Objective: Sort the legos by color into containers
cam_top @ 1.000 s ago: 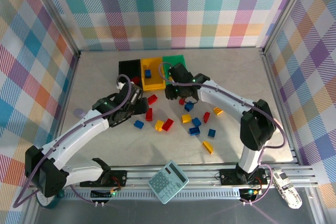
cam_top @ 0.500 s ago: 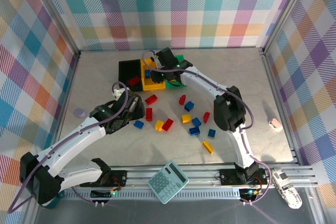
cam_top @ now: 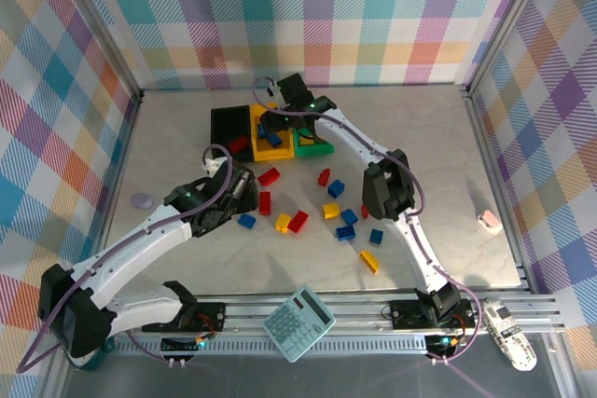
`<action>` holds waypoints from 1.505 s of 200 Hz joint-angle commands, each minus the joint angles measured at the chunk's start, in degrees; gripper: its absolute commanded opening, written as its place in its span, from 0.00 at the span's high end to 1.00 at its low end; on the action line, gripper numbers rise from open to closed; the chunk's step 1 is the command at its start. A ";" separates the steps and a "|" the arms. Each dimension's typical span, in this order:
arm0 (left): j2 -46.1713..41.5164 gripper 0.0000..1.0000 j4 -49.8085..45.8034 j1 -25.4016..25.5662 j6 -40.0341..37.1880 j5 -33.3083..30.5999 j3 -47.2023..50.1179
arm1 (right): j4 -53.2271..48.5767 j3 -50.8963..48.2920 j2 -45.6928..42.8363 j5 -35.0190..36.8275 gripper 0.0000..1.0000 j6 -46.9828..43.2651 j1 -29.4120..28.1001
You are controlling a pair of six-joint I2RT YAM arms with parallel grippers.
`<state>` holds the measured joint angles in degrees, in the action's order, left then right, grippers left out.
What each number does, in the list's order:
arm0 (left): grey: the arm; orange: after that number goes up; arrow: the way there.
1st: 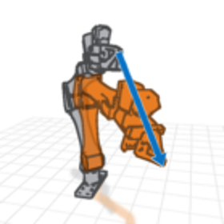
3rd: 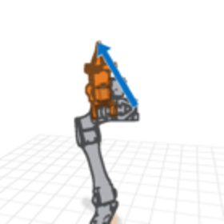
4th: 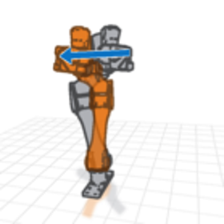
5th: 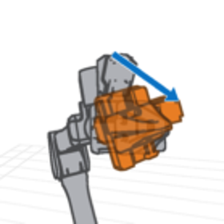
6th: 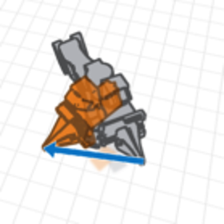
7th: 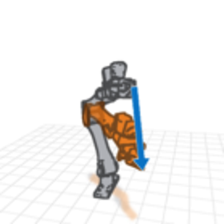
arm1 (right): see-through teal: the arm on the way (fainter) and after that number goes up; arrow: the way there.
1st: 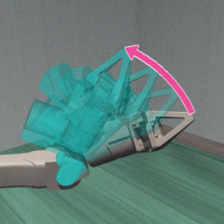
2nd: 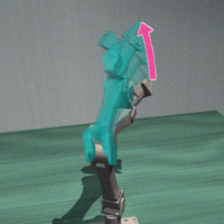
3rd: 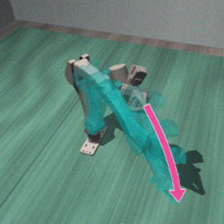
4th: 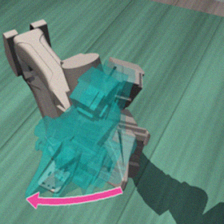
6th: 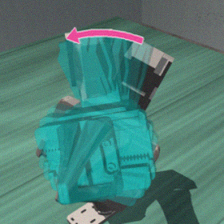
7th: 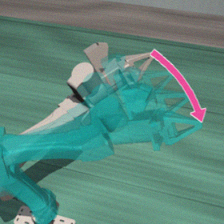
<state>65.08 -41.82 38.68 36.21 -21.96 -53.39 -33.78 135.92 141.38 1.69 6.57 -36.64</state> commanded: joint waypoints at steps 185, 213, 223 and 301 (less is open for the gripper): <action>34.75 0.34 8.98 -1.92 -5.55 6.08 -11.49 | 2.76 -81.04 -77.92 9.20 0.26 11.67 2.48; 35.70 0.34 11.02 -2.88 -5.92 7.58 -10.25 | 2.51 -81.25 -77.90 9.13 0.27 11.78 3.48; 36.40 0.36 11.66 -3.19 -6.44 8.44 -10.33 | 2.49 -81.01 -77.41 8.86 0.27 11.76 3.60; 39.33 0.52 12.21 -3.53 -7.83 9.52 -10.86 | 3.37 -80.85 -75.46 8.59 0.28 12.62 3.68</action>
<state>103.98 -29.78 35.66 29.10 -13.21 -63.92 -30.52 55.48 65.76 10.09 18.15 -33.17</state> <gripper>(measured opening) 0.505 0.721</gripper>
